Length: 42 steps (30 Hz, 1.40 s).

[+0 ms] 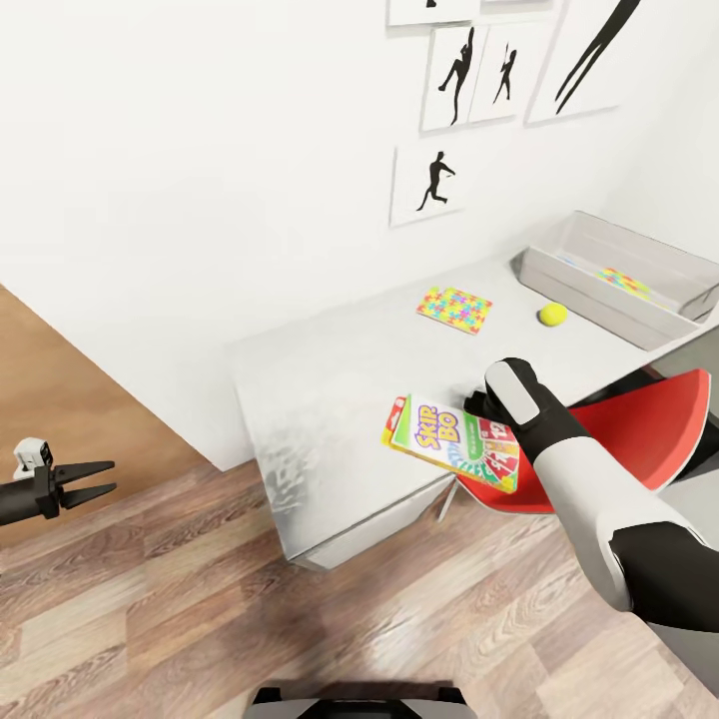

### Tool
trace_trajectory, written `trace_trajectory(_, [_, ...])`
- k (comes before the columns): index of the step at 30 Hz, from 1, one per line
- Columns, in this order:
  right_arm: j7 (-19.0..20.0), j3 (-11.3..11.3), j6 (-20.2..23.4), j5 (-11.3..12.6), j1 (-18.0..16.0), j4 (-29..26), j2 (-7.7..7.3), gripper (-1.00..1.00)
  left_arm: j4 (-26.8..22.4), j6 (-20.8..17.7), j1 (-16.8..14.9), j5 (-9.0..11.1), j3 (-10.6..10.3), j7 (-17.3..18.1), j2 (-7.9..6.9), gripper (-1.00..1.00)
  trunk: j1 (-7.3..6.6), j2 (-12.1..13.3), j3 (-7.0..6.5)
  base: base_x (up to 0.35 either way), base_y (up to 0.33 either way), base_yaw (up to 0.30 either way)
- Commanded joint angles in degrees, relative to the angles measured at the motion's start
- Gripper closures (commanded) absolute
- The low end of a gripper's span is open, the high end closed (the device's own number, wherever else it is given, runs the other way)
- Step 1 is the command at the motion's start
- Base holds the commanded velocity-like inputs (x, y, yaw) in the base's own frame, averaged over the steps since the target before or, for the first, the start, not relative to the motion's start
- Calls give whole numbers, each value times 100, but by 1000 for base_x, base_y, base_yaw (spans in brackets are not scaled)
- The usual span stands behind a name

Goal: Put all the toys in the child's room - the three board games (two on the bed and one on the table), the two jigsaw puzzles on the table, and the tennis ball on the table - inside the toy box on the table in the child's room.

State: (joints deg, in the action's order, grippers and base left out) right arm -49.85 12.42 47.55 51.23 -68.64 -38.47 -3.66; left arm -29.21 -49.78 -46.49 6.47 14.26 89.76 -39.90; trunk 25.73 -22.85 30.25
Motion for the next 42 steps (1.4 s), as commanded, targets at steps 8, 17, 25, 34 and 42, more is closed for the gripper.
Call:
trace_trajectory(8, [-34,35,-66,282,-1,393,52,-100,3,-59,-8,-5,-2,24,0,-100,5,-7,10,-1,94,0])
trace_trajectory(17, [-34,41,-63,273,-1,393,118,-100,3,-60,-9,-5,6,24,0,-100,5,-7,10,-19,50,0])
trace_trajectory(25, [-34,41,-62,274,-1,393,120,-100,3,-58,-9,-5,5,24,0,-100,5,-7,10,-44,17,0])
trace_trajectory(34, [-34,34,-102,258,-7,385,120,-100,3,-58,-4,-5,-1,24,0,-100,5,-7,10,-2,1,0])
trace_trajectory(42, [-34,4,-153,263,-47,343,112,-100,3,-58,-8,-5,-2,24,0,-100,5,-7,10,0,0,0])
